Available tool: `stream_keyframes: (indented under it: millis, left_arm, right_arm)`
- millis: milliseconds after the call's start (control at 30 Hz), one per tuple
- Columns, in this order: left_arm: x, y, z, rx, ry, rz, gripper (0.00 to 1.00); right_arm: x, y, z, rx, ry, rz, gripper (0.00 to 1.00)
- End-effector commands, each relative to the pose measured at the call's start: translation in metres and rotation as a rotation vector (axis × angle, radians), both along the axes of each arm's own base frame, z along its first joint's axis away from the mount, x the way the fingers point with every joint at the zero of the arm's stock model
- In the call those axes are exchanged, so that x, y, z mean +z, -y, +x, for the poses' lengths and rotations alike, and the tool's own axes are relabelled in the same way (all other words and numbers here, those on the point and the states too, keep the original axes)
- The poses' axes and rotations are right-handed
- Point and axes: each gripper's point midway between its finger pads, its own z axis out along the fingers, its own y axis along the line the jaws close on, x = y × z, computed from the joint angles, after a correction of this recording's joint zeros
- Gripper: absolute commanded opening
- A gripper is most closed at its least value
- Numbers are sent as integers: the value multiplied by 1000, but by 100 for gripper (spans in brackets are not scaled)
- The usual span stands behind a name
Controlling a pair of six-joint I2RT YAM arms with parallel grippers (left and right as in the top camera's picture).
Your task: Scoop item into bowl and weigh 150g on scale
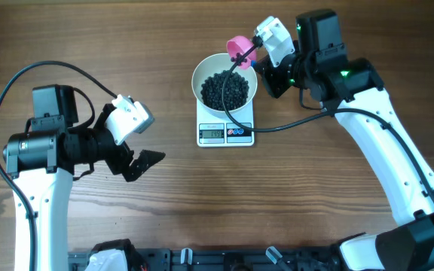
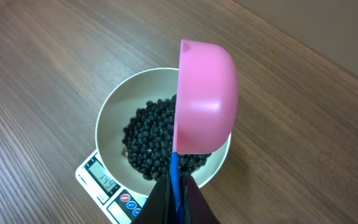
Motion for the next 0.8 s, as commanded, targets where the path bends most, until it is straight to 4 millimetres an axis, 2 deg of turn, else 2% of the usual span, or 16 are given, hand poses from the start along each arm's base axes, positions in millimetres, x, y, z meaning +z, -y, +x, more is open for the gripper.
stream_keyframes:
  millis: [0,100,433,600,767]
  left_arm:
    - [5,0,0,-16,31,10,100]
    - [5,0,0,-16,31,9,100]
    - [5,0,0,-16,31,10,100]
    - [5,0,0,-16,31,9,100]
    - [5,0,0,-16,31,9,100]
  right_arm:
    - [1,-5,3,-5,-7,25,4]
    - [0,3,9,-40,14,-14,4]
    - [5,-14,-3,44,-17,68,4]
    - [5,-14,-2,27,-26,81,4]
    - [11,-22,-5,-23,-104,189,4]
